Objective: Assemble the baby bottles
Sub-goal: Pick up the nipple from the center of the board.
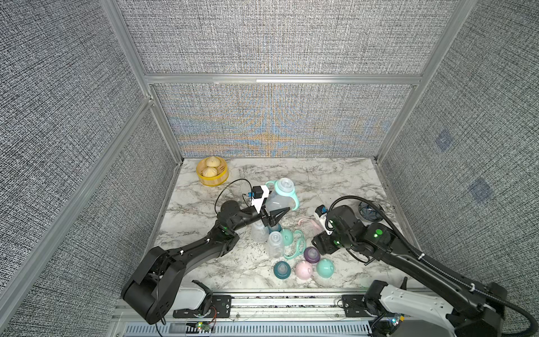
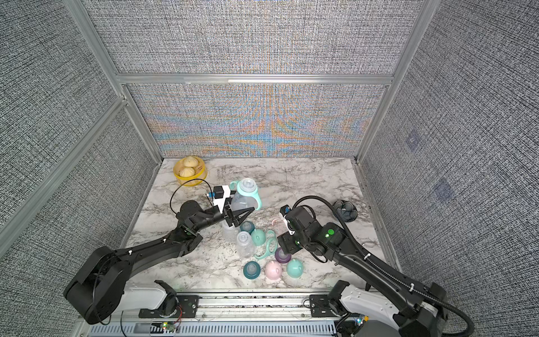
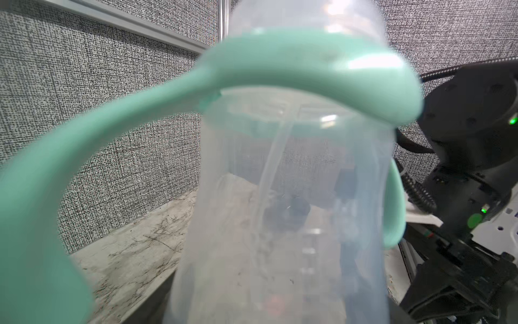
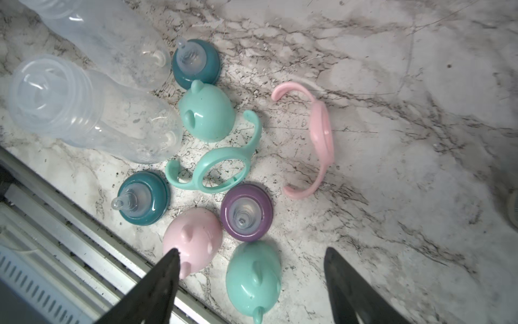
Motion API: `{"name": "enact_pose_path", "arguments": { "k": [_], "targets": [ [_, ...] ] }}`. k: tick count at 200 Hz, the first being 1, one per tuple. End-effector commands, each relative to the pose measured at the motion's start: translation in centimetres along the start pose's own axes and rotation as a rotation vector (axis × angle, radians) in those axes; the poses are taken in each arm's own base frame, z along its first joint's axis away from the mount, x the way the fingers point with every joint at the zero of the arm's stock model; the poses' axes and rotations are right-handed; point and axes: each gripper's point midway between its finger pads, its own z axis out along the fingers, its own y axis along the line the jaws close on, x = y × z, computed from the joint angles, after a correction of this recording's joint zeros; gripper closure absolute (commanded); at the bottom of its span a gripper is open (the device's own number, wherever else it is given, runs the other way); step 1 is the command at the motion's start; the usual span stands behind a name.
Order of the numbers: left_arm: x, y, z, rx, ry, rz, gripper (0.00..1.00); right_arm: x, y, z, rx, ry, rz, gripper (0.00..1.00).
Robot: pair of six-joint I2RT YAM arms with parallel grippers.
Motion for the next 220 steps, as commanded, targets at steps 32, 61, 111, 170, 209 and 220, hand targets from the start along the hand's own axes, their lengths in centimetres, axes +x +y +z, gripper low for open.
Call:
{"name": "enact_pose_path", "arguments": {
  "k": [32,61,111,170,209,220],
  "targets": [
    [-0.5,0.5,-0.9,-0.068,0.014,0.035,0.98,-2.4,1.6,2.2,-0.052,0.011,-0.028,0.20],
    [-0.4,0.8,-1.2,-0.097,0.038,0.033,0.98,-3.1,2.0,3.4,-0.065,0.008,-0.023,0.21],
    [-0.4,1.4,-2.0,-0.162,0.057,0.031,0.98,-2.2,3.4,3.2,-0.097,0.028,-0.024,0.23],
    [0.1,2.0,-2.9,-0.219,0.050,0.043,0.98,1.1,6.8,1.1,-0.099,0.042,-0.044,0.24],
    [-0.1,2.1,-2.9,-0.221,0.036,0.049,0.98,3.3,10.1,1.7,-0.119,0.045,-0.108,0.25],
    [-0.1,2.1,-2.7,-0.220,0.042,0.050,0.98,3.8,11.0,2.0,-0.124,0.052,-0.130,0.25]
  ]
}}
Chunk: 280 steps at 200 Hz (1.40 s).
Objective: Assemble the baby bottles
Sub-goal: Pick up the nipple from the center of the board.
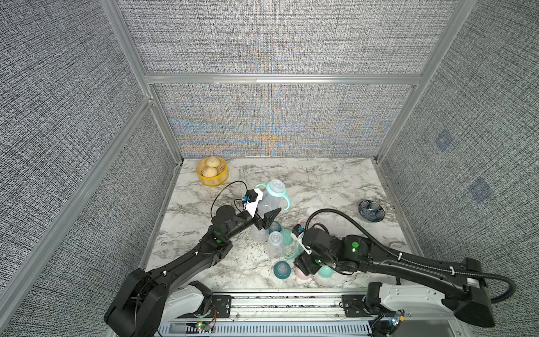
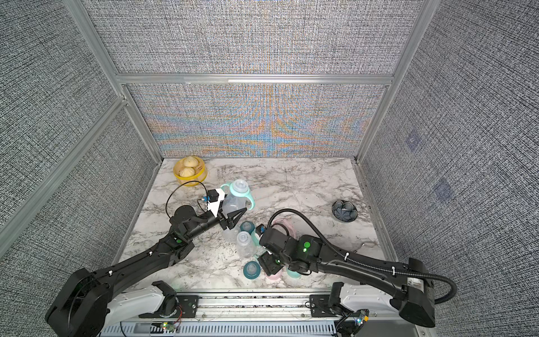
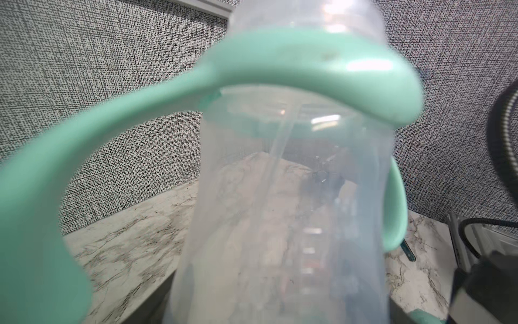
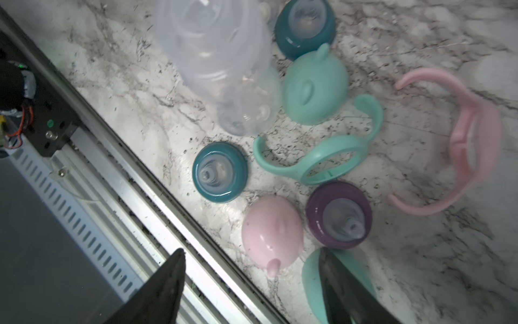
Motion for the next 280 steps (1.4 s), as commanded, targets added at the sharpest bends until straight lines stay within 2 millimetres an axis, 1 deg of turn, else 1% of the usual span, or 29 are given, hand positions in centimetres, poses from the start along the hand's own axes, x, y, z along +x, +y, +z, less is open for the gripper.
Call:
{"name": "enact_pose_path", "arguments": {
  "k": [1,32,70,100,118,169,217,280],
  "targets": [
    [-1.5,0.1,0.2,-0.005,-0.050,0.028,0.98,0.0,1.0,0.6,0.020,-0.019,0.014,0.25],
    [-1.6,0.3,0.3,-0.010,-0.047,0.035,0.98,1.0,3.3,2.0,-0.006,0.000,-0.021,0.25],
    [-1.8,0.2,0.3,-0.006,-0.047,0.037,0.98,1.3,5.1,4.7,-0.025,0.016,-0.026,0.25],
    [-1.9,0.1,0.2,-0.007,-0.045,0.039,0.98,1.6,5.4,7.0,-0.021,0.028,-0.006,0.24],
    [-2.0,0.1,0.1,-0.008,-0.042,0.045,0.98,1.9,5.3,8.1,-0.003,0.037,-0.005,0.23],
    [-2.0,0.0,-0.2,-0.008,-0.035,0.048,0.98,1.7,4.8,10.3,0.055,0.038,-0.021,0.21],
    [-2.1,0.0,-0.4,-0.014,-0.033,0.052,0.98,1.8,4.5,11.4,0.087,0.046,-0.036,0.20],
    [-2.2,0.0,-0.2,-0.010,-0.032,0.052,0.98,1.5,4.4,11.9,0.107,0.049,-0.052,0.20]
  ]
}}
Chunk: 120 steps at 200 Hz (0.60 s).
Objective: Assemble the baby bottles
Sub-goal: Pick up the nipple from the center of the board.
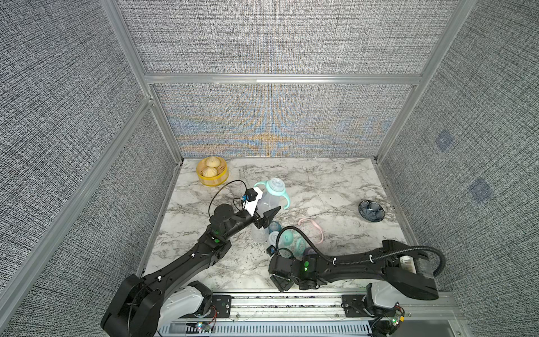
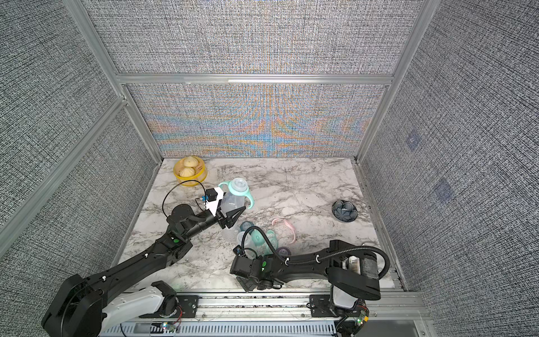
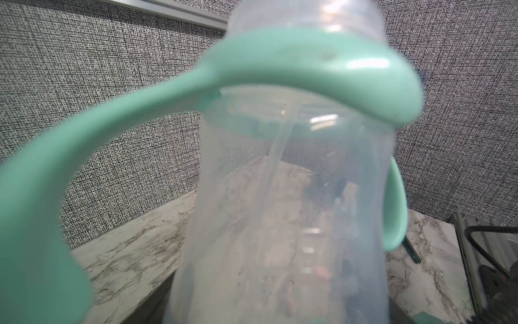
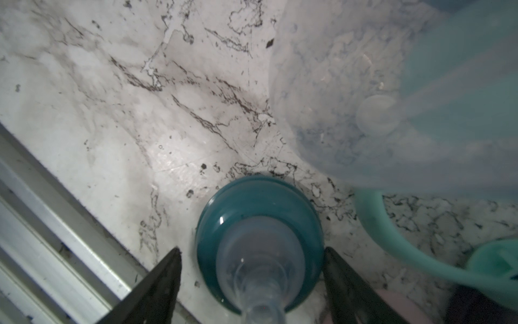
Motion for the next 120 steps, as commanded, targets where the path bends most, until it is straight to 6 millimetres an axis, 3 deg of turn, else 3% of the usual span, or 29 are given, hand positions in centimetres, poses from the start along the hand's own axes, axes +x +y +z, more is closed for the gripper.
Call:
{"name": "enact_pose_path", "arguments": {
  "k": [1,63,120],
  "targets": [
    [-0.8,0.1,0.2,-0.004,-0.023,0.015,0.98,-0.6,-0.1,0.1,0.017,-0.015,-0.006,0.19],
    [-0.6,0.2,0.2,-0.006,-0.019,0.013,0.98,-0.3,0.0,1.0,0.019,0.009,0.006,0.20],
    [-0.3,0.3,0.2,-0.008,-0.012,0.012,0.98,-0.1,-0.2,1.2,0.037,0.019,0.005,0.30]
  ]
}}
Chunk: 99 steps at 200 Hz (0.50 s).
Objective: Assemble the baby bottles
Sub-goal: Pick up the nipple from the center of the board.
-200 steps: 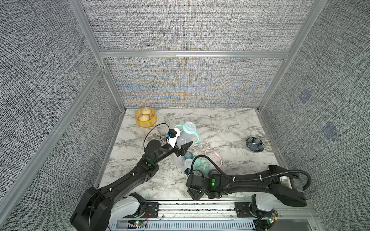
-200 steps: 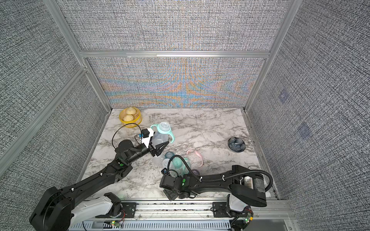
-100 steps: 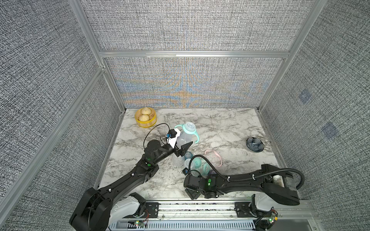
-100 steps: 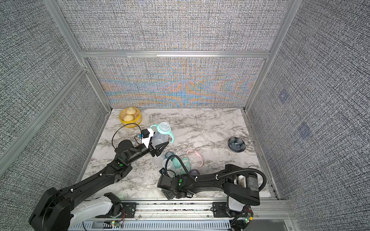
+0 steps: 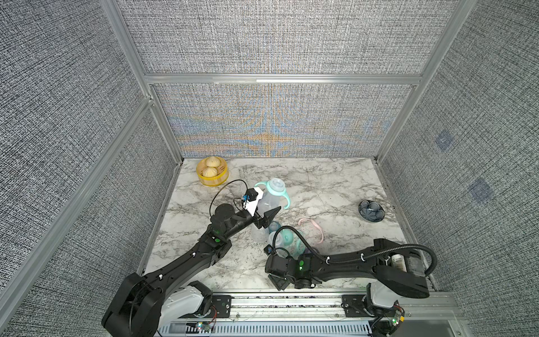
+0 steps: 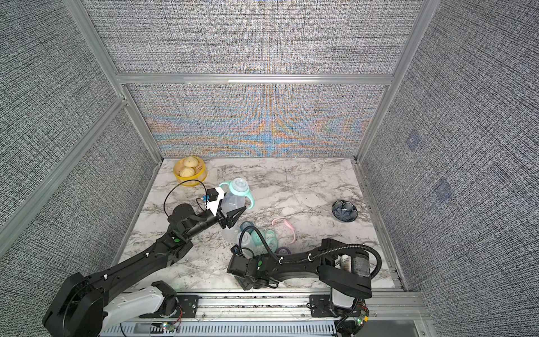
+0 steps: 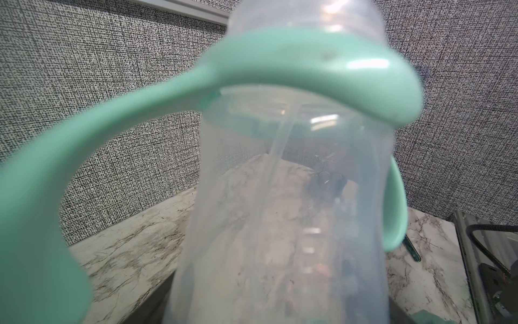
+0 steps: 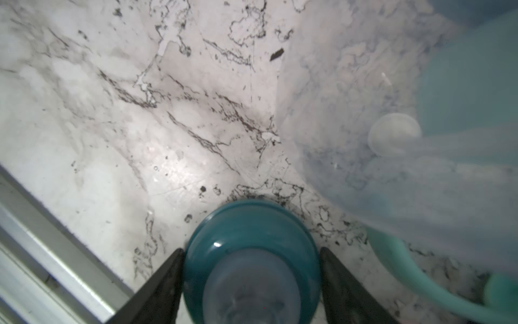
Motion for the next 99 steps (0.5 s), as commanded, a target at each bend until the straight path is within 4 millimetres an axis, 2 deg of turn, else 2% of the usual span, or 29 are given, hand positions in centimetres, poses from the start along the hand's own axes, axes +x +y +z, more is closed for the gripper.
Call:
{"name": "enact_pose_path", "arguments": {
  "k": [1,58,99],
  "targets": [
    [-0.5,0.2,0.0,-0.007,-0.020,0.015,0.98,0.3,-0.4,0.1,0.021,0.014,0.002,0.30],
    [-0.5,0.2,0.1,-0.007,-0.021,0.014,0.98,1.2,-0.7,0.4,0.035,0.046,-0.006,0.26],
    [-0.4,0.2,0.2,-0.004,-0.021,0.013,0.98,1.7,-0.9,0.5,0.034,0.058,-0.004,0.33]
  ]
}}
